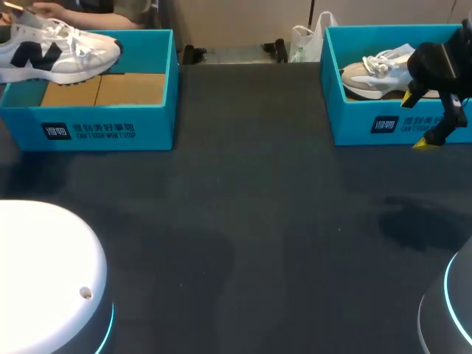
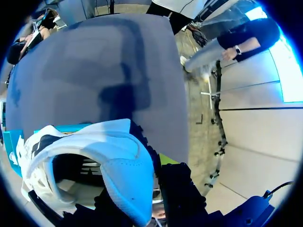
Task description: Take the shoe out of the shoebox, open the shoe tongue, remove and reinsert the insole, then place the shoe into the shoebox
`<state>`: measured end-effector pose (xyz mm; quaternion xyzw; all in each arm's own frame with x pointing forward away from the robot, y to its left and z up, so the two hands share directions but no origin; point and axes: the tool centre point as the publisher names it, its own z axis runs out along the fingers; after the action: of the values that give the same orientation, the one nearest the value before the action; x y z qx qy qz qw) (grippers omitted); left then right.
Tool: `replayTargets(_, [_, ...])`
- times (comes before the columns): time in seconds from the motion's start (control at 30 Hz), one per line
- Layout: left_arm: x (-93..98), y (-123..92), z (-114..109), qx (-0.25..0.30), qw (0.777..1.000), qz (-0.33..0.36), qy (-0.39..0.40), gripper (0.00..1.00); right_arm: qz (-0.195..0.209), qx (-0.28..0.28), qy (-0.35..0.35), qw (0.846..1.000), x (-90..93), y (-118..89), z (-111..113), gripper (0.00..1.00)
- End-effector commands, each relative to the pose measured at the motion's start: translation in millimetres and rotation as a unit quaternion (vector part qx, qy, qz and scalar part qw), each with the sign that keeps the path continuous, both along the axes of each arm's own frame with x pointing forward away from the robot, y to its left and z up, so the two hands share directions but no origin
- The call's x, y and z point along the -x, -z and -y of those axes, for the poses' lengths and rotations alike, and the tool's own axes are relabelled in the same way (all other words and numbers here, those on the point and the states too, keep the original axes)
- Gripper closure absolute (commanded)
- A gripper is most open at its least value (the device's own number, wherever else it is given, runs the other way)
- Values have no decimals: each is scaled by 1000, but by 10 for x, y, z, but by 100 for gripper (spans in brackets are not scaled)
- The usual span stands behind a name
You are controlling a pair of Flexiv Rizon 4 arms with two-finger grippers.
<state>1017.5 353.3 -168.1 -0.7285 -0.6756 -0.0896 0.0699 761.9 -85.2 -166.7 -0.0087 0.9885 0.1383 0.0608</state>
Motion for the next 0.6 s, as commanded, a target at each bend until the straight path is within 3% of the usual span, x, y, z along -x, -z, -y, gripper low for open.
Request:
replayTargets(0.03, [-3,43,113,-9,1000,3,0,100,-1,1,0,1000,-15,5,-7,0])
replayTargets(0.27, [-110,73,229,-3,1000,7,-1,100,-1,1,0,1000,-15,5,-7,0])
replayTargets(0.6, [-467,221,297,2,1000,14,-4,100,-1,1,0,1000,-15,5,-7,0])
